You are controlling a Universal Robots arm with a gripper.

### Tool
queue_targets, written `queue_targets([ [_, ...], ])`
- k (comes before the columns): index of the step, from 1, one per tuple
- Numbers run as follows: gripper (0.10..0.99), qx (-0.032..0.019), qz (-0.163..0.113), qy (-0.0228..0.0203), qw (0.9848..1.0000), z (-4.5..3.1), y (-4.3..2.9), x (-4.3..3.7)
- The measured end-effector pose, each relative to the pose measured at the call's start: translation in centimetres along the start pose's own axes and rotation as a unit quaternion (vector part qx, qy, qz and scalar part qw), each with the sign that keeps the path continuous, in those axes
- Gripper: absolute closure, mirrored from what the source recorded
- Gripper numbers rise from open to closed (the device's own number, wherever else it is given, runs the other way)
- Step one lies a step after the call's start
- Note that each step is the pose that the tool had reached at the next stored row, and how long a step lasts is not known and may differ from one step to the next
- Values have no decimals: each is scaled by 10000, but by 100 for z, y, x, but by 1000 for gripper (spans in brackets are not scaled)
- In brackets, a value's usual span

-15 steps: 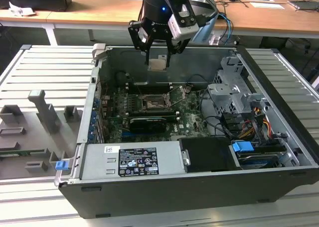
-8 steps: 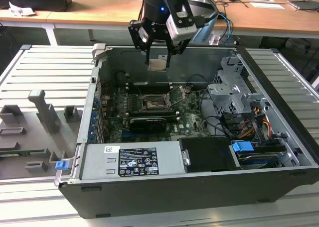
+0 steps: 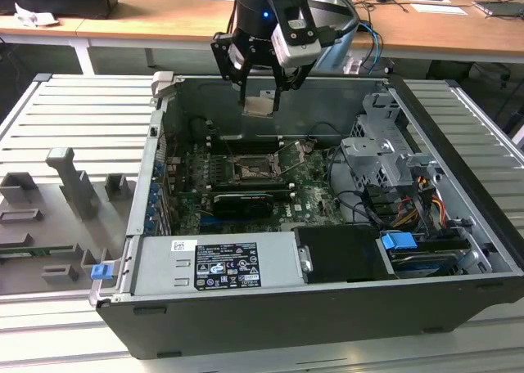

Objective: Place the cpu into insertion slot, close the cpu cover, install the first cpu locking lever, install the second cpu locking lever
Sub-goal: 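Place the cpu into insertion slot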

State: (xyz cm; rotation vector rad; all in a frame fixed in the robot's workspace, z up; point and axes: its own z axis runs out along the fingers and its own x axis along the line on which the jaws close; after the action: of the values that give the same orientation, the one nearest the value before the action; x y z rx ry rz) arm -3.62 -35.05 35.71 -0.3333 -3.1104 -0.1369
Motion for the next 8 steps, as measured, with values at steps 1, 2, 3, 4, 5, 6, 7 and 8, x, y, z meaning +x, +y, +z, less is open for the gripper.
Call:
queue_targets([
  [1,557,0,17,-1,10000,0,0,0],
  [2,557,0,28,-2,10000,0,0,0],
  [3,557,-1,40,-3,10000,1,0,0],
  [4,557,-1,60,-5,10000,1,0,0],
  [5,557,-1,71,-6,10000,1,0,0],
  [6,557,-2,77,-6,10000,1,0,0],
  [7,557,-2,87,-8,10000,2,0,0],
  [8,557,-3,98,-9,10000,4,0,0],
])
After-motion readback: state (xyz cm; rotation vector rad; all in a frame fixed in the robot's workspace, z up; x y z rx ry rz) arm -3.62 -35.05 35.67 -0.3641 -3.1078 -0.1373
